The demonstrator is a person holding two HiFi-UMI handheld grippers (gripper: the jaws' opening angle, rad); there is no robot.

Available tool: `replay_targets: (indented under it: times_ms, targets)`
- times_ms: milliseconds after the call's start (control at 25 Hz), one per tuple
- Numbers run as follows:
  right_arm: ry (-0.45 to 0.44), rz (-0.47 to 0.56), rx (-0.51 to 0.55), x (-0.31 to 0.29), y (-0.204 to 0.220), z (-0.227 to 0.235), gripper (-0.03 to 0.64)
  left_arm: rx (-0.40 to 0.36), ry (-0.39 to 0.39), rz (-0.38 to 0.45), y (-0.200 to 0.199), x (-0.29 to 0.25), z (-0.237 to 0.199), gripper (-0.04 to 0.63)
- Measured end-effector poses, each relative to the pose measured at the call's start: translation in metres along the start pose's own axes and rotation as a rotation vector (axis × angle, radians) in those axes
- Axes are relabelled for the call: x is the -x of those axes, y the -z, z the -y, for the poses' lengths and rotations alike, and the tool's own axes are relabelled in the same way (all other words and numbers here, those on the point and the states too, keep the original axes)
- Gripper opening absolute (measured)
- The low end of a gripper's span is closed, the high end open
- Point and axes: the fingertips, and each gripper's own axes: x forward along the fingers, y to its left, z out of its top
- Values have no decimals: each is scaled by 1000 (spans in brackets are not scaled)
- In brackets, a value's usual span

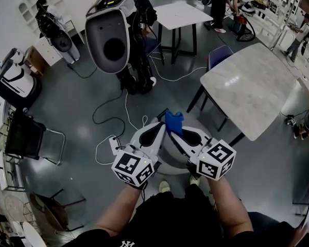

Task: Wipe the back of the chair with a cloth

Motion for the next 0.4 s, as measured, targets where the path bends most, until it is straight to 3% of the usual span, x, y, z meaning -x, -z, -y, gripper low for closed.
replay_targets:
  times_ms: [400]
  targets:
    - [8,11,16,-2,-1,-13,55,-2,-3,9,-2,14,-3,8]
